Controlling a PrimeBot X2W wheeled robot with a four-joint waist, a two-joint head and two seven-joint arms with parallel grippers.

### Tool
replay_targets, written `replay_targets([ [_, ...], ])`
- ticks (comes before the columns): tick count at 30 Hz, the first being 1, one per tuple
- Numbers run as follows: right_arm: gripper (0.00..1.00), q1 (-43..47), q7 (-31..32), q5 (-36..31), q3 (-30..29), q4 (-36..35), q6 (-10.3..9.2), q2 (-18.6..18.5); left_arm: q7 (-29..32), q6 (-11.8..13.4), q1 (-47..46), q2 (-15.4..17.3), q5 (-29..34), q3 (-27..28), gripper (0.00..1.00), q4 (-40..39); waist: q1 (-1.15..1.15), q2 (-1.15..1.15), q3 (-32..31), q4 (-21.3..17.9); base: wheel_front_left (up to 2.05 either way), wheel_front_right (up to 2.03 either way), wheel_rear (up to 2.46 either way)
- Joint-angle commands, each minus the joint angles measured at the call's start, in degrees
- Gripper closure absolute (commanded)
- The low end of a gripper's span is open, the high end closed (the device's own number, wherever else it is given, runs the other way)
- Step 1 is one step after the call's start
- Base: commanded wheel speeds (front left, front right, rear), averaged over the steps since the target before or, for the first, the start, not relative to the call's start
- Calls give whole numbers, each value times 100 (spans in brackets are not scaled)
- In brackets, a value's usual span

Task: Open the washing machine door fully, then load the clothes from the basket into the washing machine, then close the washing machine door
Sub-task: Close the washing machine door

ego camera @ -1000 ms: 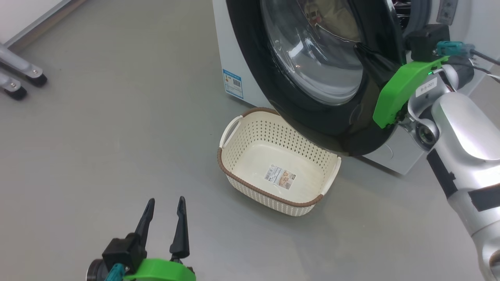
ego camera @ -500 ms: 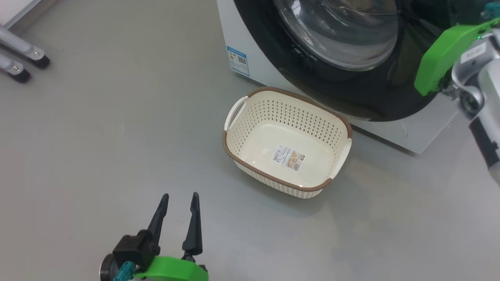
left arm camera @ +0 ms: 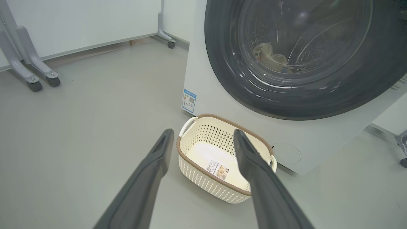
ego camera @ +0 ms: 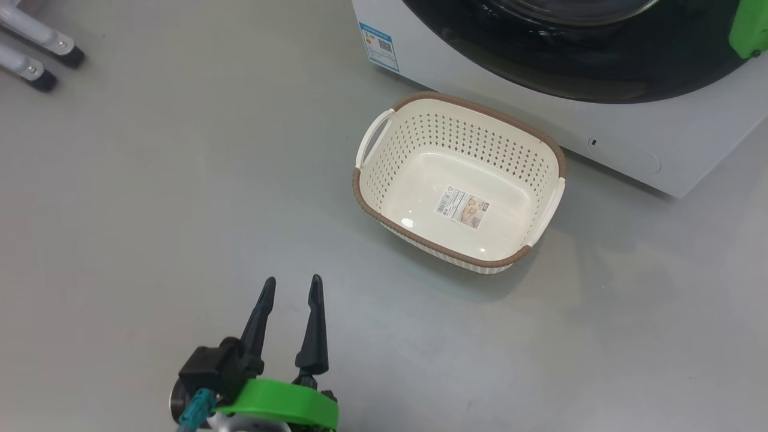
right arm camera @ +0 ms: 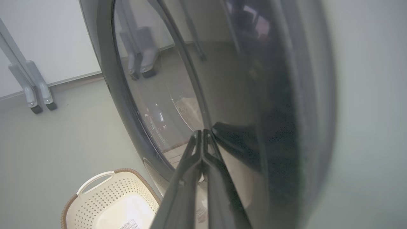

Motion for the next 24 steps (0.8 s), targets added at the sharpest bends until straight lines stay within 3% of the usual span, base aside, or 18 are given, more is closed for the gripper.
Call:
replay_targets([
  [1,100,-302,-106,-104,-50,56,-3,-27,-63,56,-142,28,-43,153,0,-226,-1,0,47,17,-9,-9,-9],
  [9,100,-671,-643,-530,-404,940,-3,246,-63,216,-224,27,-94,-23,0,-266,-1,0,74,9,-4,-4,-4],
  [15,100,-475,-858,-480,-177,966,-3,456,-63,203,-272,27,-59,-42,0,-172,-1,0,-30,-18,0,0,0],
  [24,100,111,-1251,-165,79,611,-3,430,-63,70,-385,27,62,-79,0,129,-1,0,-338,-84,0,0,0],
])
